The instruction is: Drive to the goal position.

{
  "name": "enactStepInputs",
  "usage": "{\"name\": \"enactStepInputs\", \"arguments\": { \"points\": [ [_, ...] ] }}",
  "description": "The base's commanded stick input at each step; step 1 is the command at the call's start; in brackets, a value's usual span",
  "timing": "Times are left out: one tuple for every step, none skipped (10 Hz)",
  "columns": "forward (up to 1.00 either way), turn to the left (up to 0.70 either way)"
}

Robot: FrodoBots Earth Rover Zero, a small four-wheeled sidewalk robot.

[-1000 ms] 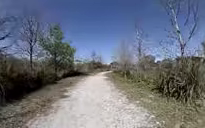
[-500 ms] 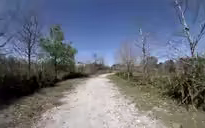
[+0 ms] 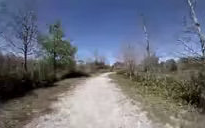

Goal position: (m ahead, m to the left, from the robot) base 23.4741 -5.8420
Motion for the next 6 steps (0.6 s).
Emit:
{"name": "enactStepInputs", "arguments": {
  "points": [
    [0.7,0.0],
    [0.7,0.0],
    [0.7,0.0],
    [0.7,0.0],
    [0.7,0.0],
    [0.7,0.0]
  ]
}}
